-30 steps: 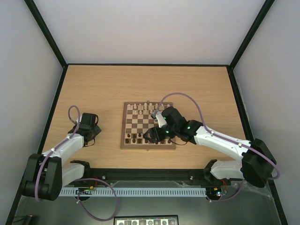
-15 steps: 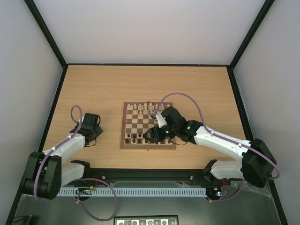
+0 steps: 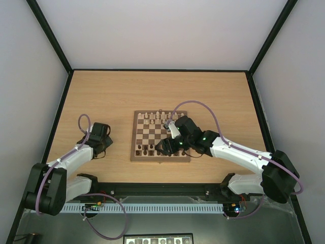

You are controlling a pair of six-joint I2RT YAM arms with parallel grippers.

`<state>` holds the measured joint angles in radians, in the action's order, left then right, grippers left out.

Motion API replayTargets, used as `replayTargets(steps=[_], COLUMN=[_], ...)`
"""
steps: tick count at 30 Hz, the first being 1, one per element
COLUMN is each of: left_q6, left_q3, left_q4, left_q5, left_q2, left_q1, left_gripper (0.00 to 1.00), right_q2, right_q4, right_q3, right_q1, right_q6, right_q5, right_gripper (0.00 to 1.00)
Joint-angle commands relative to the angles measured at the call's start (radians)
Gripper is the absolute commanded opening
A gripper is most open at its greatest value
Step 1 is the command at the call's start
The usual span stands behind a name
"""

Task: Set up the chess pieces on the board
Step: Pick up the chess piece at the center of the board.

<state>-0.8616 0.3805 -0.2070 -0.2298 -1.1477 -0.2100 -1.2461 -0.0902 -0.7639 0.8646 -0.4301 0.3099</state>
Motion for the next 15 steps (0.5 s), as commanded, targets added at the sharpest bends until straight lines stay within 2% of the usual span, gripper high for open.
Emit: replayTargets(steps=[1,8,15], left_q6=[-0.010,0.000,0.058], left_q3=[0.002,0.028,0.160], left_q4=[0.012,0.007,-0.144], left_q5=[0.001,0.054,0.197], left_q2=[-0.035,-0.027,0.098], left_q1=[-0.014,-0.022,-0.035], left_gripper=[0.10,0.04,0.03], right_q2=[-0.017,-0.027,-0.017], right_q4=[-0.001,-0.003,0.004], right_q3=[0.003,0.001,-0.003], right_q1=[0.009,0.011,0.013], right_q6=[0.013,0.015,0.019], right_q5=[0.002,-0.005,0.015], right_gripper=[0.71,0.71,0.71])
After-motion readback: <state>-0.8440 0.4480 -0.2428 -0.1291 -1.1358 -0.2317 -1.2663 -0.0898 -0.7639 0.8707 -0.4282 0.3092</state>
